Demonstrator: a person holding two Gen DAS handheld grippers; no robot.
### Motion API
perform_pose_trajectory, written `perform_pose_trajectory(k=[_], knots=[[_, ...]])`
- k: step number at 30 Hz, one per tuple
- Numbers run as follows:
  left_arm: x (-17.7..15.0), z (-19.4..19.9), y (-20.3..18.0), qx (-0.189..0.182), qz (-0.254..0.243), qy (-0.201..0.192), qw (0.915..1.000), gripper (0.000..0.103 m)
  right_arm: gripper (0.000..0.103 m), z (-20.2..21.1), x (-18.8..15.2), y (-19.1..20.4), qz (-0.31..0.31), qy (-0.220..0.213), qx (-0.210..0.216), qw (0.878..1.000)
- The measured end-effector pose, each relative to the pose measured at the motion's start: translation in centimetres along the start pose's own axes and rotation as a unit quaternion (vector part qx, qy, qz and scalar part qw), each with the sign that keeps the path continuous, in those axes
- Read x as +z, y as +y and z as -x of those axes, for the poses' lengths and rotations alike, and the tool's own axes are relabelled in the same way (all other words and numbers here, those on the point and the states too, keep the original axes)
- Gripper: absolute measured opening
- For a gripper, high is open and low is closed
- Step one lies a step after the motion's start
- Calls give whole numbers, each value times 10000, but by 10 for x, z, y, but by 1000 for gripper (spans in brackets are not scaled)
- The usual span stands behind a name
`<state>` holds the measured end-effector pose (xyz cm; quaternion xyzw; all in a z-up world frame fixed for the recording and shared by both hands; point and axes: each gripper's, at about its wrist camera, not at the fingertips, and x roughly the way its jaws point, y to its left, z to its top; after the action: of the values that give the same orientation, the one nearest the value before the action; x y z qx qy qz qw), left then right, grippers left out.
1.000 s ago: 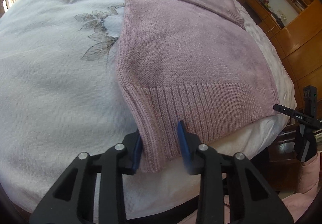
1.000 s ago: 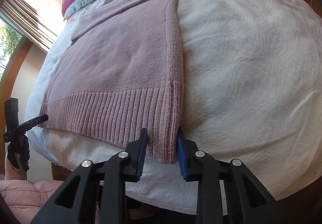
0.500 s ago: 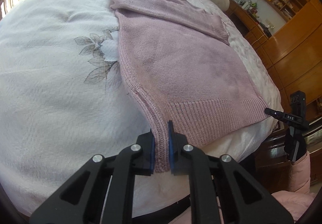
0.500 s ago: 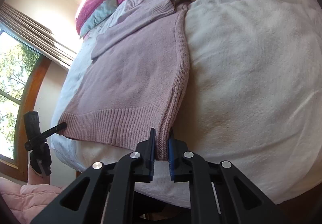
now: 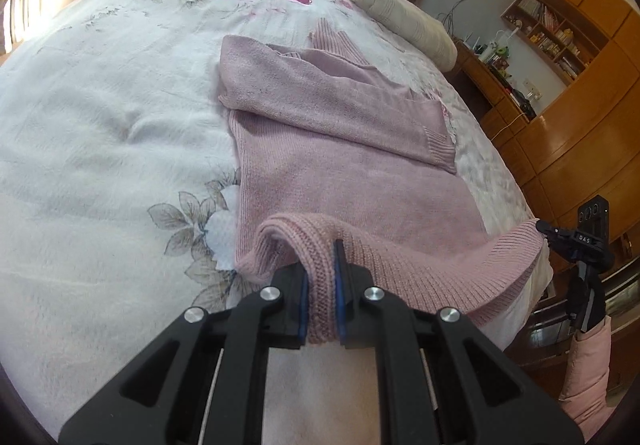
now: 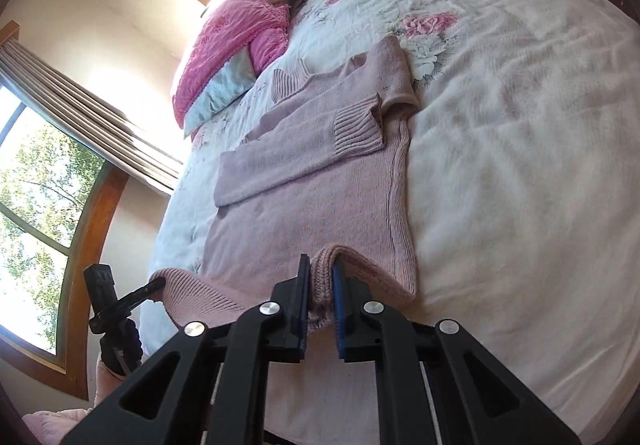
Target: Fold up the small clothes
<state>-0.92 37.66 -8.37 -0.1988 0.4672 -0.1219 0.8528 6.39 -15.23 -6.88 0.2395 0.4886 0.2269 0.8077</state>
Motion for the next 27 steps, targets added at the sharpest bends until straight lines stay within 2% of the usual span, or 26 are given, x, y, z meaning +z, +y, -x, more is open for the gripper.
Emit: perform_pose_trajectory(k=[7,12,13,16,19,20,21,22,24,27], knots=[[37,-43,29,139,484,112,9987,8,10,-40,43,-25,-428,121,-66,9990],[50,-74,41,348,578,220,9975,9,10,-69,64,-44,-680,227,-158,9973],[52,-77,44,379,620,242,9971,13,10,-75,68,-48,-755,245,-165,9967],[59,-81,57,175,970,242,9948,17,11,-92,76,-60,-943,310,-290,9946],[64,-76,69,-147,1386,197,9900,21,20,-103,80,-69,-1089,339,-458,9924],[65,-73,70,-67,1364,138,9905,34,35,-103,81,-70,-1111,281,-576,9917],[67,-68,69,148,1267,43,9918,43,49,-101,81,-71,-1118,212,-687,9911],[67,-62,68,323,1174,-81,9925,51,49,-98,81,-71,-1095,129,-709,9914],[70,-52,70,377,1086,-264,9930,51,49,-93,78,-68,-985,84,-581,9934],[75,-48,67,425,799,-324,9954,51,49,-89,75,-57,-689,98,-714,9950]])
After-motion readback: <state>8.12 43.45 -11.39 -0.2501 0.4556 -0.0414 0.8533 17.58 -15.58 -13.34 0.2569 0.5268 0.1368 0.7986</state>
